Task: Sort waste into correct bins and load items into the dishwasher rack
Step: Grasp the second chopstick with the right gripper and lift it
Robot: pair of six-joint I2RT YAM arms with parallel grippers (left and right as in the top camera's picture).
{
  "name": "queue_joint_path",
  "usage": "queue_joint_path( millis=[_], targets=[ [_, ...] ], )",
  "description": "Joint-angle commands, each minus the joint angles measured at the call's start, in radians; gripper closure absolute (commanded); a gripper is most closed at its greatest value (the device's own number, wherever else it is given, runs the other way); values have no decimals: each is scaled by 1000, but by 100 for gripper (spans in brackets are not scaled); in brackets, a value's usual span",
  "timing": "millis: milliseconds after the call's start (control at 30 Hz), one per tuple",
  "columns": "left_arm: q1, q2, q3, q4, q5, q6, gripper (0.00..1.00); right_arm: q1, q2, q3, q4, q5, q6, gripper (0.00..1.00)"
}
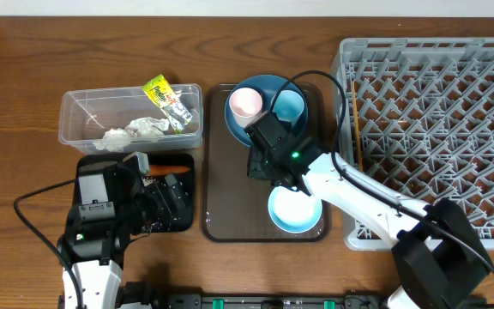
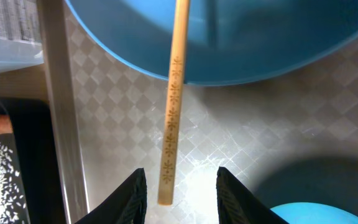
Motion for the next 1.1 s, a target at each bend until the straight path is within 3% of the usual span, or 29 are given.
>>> queue_joint_path(
  millis=[0, 1067],
  targets=[
    [5, -2, 16, -2, -10, 10, 2, 10, 9, -8, 16, 24, 18, 64],
    [5, -2, 16, -2, -10, 10, 2, 18, 9, -10, 17, 55, 37, 70]
  ],
)
